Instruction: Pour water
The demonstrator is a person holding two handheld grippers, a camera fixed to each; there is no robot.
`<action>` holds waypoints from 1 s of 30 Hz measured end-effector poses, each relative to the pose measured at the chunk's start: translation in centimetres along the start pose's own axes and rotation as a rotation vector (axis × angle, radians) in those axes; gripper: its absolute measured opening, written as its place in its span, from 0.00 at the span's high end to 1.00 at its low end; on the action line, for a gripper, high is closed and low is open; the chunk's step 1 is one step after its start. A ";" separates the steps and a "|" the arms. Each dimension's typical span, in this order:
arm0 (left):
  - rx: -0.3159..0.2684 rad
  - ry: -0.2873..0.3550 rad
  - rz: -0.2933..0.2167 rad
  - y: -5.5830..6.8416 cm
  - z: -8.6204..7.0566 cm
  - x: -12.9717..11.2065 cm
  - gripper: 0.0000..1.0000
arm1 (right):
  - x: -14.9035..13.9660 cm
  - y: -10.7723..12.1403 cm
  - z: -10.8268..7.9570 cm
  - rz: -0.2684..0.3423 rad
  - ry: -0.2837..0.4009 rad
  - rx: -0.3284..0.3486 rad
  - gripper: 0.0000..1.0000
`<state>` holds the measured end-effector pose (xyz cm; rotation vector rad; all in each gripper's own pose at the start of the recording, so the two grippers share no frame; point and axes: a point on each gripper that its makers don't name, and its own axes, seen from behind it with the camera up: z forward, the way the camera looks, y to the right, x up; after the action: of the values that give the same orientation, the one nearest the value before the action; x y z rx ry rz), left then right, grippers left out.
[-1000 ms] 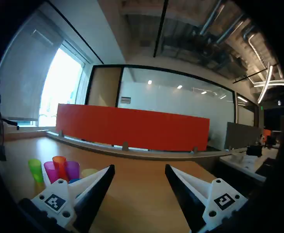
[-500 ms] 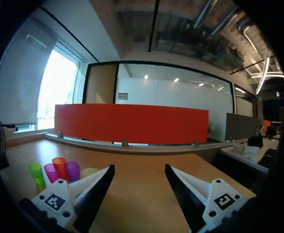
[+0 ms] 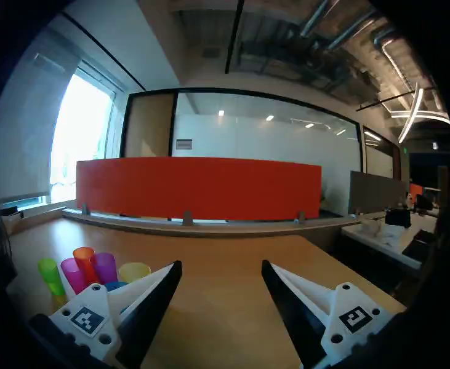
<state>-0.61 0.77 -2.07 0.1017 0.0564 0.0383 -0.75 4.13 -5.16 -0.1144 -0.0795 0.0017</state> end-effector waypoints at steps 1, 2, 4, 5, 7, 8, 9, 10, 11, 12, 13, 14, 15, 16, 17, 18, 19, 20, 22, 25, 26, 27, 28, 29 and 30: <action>-0.002 0.000 -0.005 0.0 0.1 -0.3 0.10 | 0.0 -0.1 0.0 -0.003 -0.002 0.001 0.00; -0.004 0.000 -0.011 0.0 0.2 -0.6 0.10 | 0.0 -0.2 0.1 -0.005 -0.004 0.001 0.00; -0.006 -0.001 -0.023 -0.1 0.4 -1.3 0.10 | -0.1 -0.5 0.1 -0.010 -0.007 0.002 0.00; -0.007 -0.002 -0.028 -0.2 0.5 -1.6 0.10 | -0.1 -0.6 0.2 -0.012 -0.008 0.003 0.00; -0.005 -0.006 -0.038 -0.3 0.7 -2.3 0.10 | -0.1 -1.0 0.3 -0.015 -0.010 0.006 0.00; -0.003 -0.009 -0.041 -0.4 0.8 -2.5 0.10 | -0.1 -1.1 0.3 -0.016 -0.010 0.008 0.00; 0.000 -0.011 -0.044 -0.5 0.9 -2.8 0.10 | 0.0 -1.3 0.4 -0.016 -0.010 0.011 0.00; -0.001 -0.011 -0.042 -0.4 0.9 -2.9 0.10 | 0.0 -1.5 0.4 -0.017 -0.010 0.013 0.00; -0.002 -0.010 -0.039 -0.4 1.0 -3.0 0.10 | 0.0 -1.6 0.4 -0.018 -0.011 0.014 0.00; -0.004 -0.009 -0.036 -0.4 1.0 -3.1 0.10 | 0.0 -1.7 0.4 -0.019 -0.011 0.017 0.00; -0.004 -0.008 -0.032 -0.4 1.0 -3.1 0.10 | 0.0 -1.8 0.4 -0.022 -0.011 0.017 0.00; -0.003 -0.007 -0.027 -0.4 1.0 -3.2 0.10 | 0.0 -1.8 0.5 -0.024 -0.010 0.017 0.00; -0.002 -0.006 -0.022 -0.4 1.0 -3.3 0.10 | 0.0 -1.8 0.5 -0.027 -0.010 0.017 0.00; 0.001 -0.009 -0.021 -0.5 1.1 -3.5 0.10 | 0.0 -1.8 0.5 -0.028 -0.010 0.017 0.00; 0.005 -0.013 -0.020 -0.6 1.1 -3.7 0.10 | 0.0 -1.8 0.4 -0.029 -0.011 0.016 0.00; 0.010 -0.017 -0.018 -0.8 1.1 -3.9 0.10 | 0.0 -1.8 0.4 -0.031 -0.011 0.015 0.00; 0.012 -0.019 -0.022 -0.9 1.1 -4.0 0.10 | 0.1 -1.7 0.4 -0.031 -0.011 0.014 0.00; 0.014 -0.021 -0.025 -1.0 1.2 -4.2 0.10 | 0.1 -1.7 0.4 -0.031 -0.011 0.014 0.00; 0.016 -0.024 -0.035 -1.1 1.2 -4.4 0.10 | 0.1 -1.6 0.4 -0.029 -0.011 0.012 0.00; 0.014 -0.027 -0.051 -1.2 1.3 -4.7 0.10 | 0.2 -1.4 0.4 -0.024 -0.012 0.009 0.00; 0.012 -0.029 -0.054 -1.2 1.4 -4.8 0.10 | 0.2 -1.3 0.4 -0.022 -0.013 0.009 0.00; 0.011 -0.031 -0.058 -1.2 1.4 -5.0 0.10 | 0.2 -1.3 0.4 -0.019 -0.013 0.008 0.00; 0.012 -0.033 -0.057 -1.2 1.4 -5.1 0.10 | 0.2 -1.3 0.3 -0.018 -0.012 0.008 0.00; 0.013 -0.035 -0.056 -1.2 1.5 -5.2 0.10 | 0.2 -1.3 0.3 -0.017 -0.012 0.008 0.00; 0.014 -0.037 -0.055 -1.2 1.5 -5.3 0.10 | 0.2 -1.3 0.3 -0.016 -0.010 0.008 0.00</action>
<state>-5.76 -0.79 -0.41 0.1143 0.0228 -0.0193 -0.56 2.91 -4.70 -0.1054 -0.0908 -0.0137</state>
